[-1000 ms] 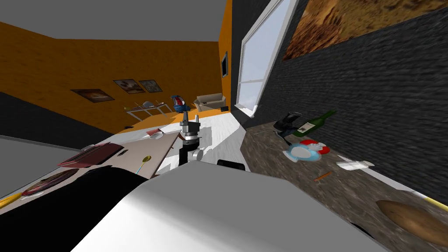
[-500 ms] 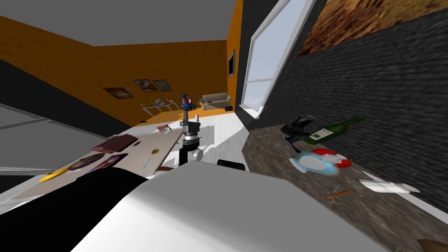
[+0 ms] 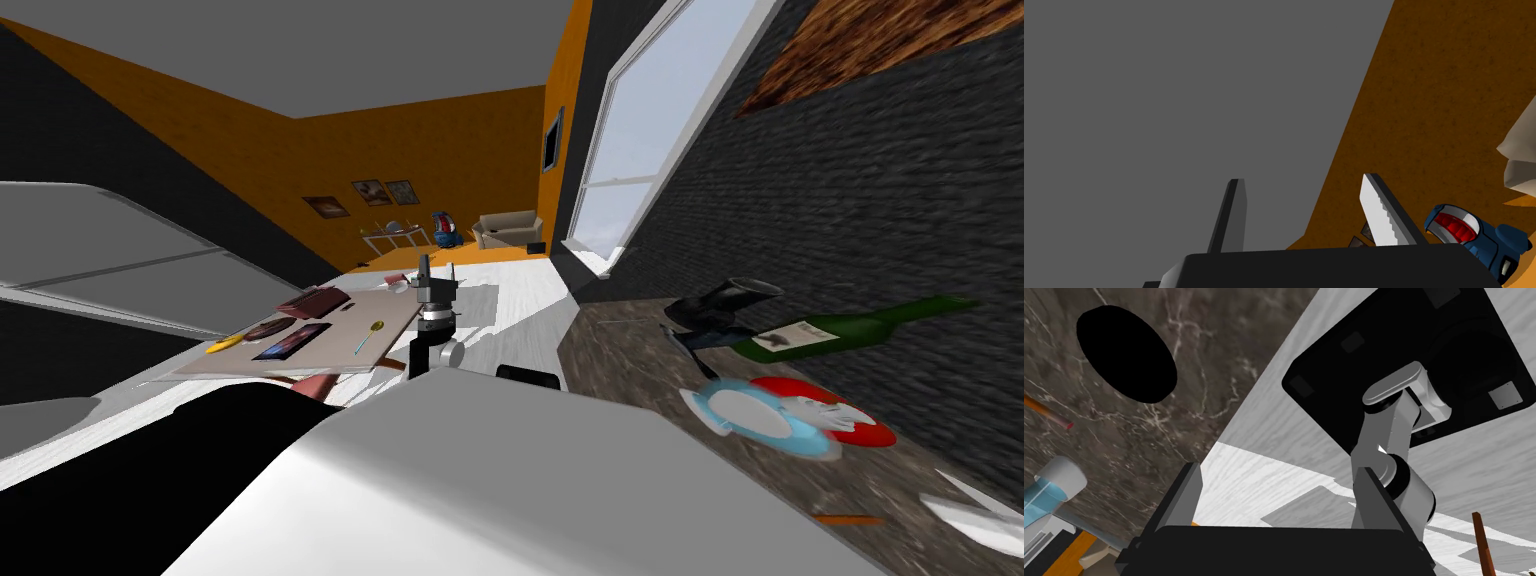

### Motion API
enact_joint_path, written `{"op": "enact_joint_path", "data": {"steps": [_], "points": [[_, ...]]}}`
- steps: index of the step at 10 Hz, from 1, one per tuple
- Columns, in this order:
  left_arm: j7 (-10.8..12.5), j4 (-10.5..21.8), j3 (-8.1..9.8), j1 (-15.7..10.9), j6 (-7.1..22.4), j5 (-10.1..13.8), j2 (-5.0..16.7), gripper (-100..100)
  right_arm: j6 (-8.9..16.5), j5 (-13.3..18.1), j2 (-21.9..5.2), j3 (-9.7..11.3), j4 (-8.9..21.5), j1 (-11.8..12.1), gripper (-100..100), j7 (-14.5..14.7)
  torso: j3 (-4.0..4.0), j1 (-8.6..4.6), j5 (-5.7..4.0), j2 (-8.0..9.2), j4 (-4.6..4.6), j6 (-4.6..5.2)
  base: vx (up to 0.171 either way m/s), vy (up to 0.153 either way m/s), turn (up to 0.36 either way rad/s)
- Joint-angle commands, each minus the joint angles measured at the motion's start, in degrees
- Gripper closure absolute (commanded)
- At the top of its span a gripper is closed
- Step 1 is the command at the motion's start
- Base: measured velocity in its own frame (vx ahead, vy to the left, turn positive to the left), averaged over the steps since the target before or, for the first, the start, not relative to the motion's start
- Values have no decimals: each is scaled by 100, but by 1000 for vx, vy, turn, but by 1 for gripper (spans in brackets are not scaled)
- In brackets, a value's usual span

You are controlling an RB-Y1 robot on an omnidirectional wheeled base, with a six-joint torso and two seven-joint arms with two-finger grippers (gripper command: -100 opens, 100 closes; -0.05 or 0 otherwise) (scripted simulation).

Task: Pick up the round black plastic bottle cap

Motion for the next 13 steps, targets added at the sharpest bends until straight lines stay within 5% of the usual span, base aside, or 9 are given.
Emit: {"op": "enact_joint_path", "data": {"steps": [1,7,8,9,10,13], "points": [[0,0,0,0,0,0,0,0,38,55,-65,1,58,75,-100,189,0,0,0,0,0,0,8,-65,81],[0,0,1,1,0,0,0,0,356,447,-658,85,313,358,-100,942,-4,-1,-1,-8,-1,3,25,-86,195],[0,0,1,1,0,0,0,0,303,406,-597,71,318,339,-100,870,-6,-3,-1,-11,-2,3,18,-53,41],[0,0,1,1,0,0,0,0,309,411,-605,70,323,339,0,897,-4,17,2,-7,0,7,3,-11,-3],[0,0,0,1,0,0,-1,0,357,441,-610,171,496,134,-100,861,0,34,7,-1,1,8,-2,3,54],[0,0,0,1,0,0,-1,0,428,487,-619,323,756,-174,-100,812,4,48,10,5,3,8,-7,14,58]]}}
